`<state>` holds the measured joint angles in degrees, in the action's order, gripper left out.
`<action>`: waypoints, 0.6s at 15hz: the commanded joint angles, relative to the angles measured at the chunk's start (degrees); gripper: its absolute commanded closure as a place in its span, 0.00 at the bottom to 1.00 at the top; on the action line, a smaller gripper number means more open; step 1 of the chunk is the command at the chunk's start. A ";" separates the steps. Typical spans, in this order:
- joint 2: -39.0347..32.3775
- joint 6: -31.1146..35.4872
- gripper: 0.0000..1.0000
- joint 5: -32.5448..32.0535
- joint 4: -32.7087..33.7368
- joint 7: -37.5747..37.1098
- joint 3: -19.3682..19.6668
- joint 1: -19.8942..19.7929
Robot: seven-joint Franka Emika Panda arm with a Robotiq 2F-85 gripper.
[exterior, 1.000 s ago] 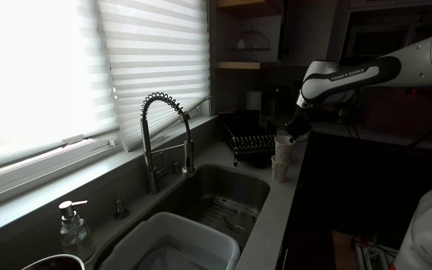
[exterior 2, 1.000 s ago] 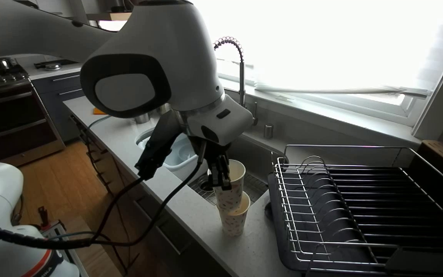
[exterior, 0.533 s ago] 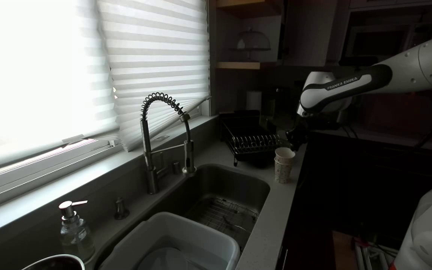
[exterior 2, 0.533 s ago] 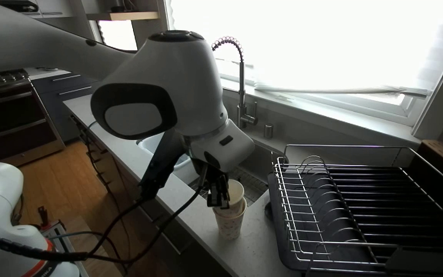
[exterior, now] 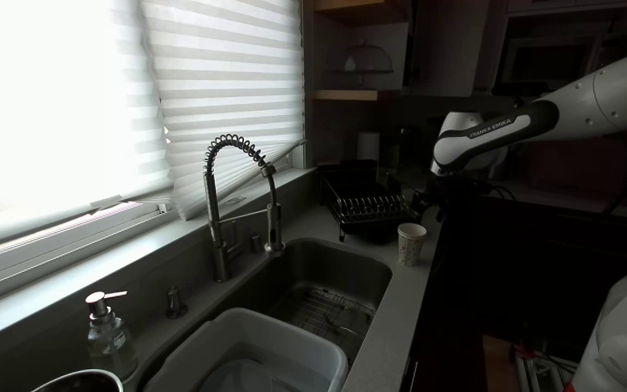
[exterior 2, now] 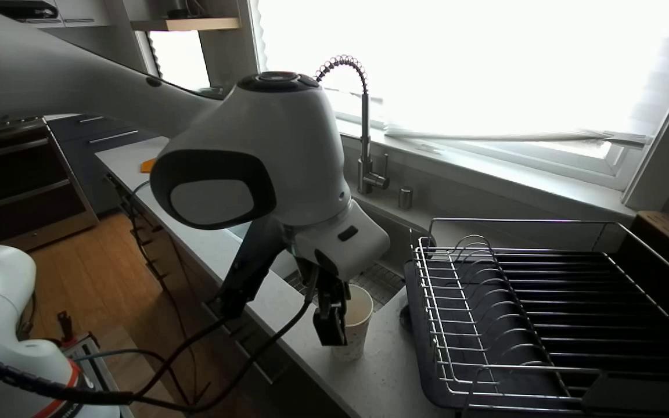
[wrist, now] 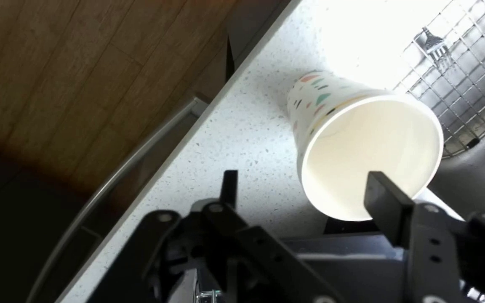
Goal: Stack the cups then flip them over and hang them on the plate rack
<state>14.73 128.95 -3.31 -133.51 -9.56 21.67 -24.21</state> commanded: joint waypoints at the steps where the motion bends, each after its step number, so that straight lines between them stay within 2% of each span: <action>1: -1.19 1.52 0.00 0.11 -0.83 1.95 0.95 -0.52; 8: -4.97 1.68 0.00 0.46 -0.38 2.35 2.26 -1.23; 9: -5.39 1.69 0.10 0.76 -0.33 2.38 2.43 -1.24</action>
<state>11.00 129.24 -3.52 -133.62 -8.57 23.28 -25.17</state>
